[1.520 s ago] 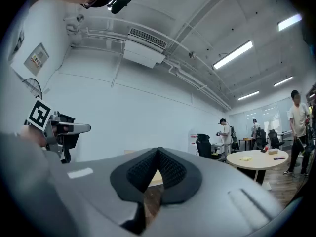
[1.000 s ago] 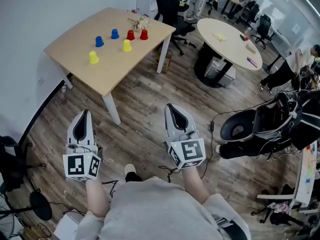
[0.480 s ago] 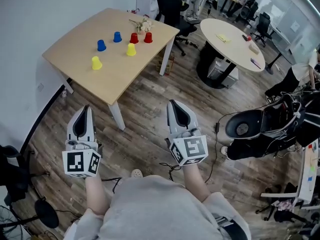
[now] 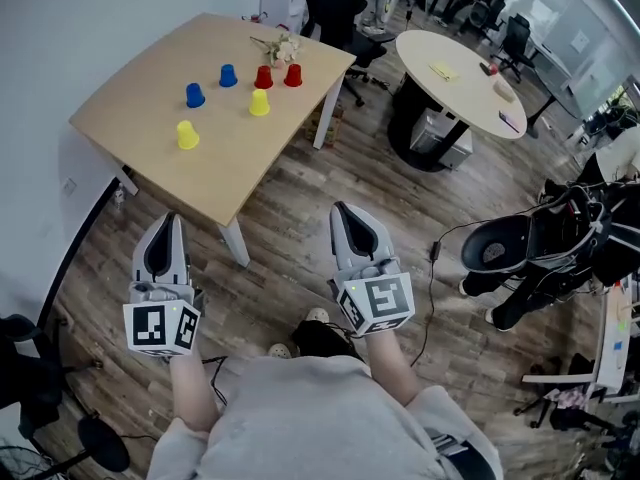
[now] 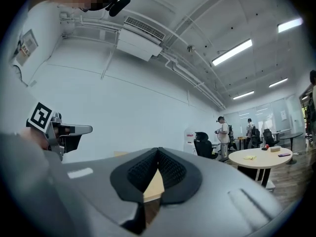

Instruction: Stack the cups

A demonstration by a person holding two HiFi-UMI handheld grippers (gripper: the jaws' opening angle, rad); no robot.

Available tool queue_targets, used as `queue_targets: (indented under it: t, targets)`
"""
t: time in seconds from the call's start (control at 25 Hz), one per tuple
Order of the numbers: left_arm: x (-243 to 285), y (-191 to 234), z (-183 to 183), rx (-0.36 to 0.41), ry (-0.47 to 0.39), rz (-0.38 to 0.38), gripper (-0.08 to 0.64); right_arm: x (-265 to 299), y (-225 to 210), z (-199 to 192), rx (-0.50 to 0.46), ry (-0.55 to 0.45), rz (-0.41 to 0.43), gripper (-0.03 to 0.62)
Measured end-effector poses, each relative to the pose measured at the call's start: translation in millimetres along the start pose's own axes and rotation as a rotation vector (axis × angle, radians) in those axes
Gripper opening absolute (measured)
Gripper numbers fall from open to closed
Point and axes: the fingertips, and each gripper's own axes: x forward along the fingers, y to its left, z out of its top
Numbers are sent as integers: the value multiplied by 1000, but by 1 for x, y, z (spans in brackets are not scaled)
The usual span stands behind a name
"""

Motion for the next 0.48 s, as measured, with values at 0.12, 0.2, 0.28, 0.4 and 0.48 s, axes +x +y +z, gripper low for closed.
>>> queue_targets:
  t: [0.12, 0.2, 0.28, 0.4, 0.48]
  targets:
    - [19, 7, -6, -4, 2, 3, 8, 18, -9, -6, -7, 6, 1, 12]
    - [35, 12, -9, -2, 0, 12, 8, 34, -17, -10, -3, 3, 6, 12]
    - [53, 18, -12, 1, -2, 27, 8, 54, -27, -12, -4, 1, 17, 12]
    - [86, 27, -13, 0, -7, 51, 8, 89, -45, -12, -5, -4, 38, 12]
    - [110, 31, -11, 5, -12, 64, 8, 114, -59, -9, -5, -9, 52, 12]
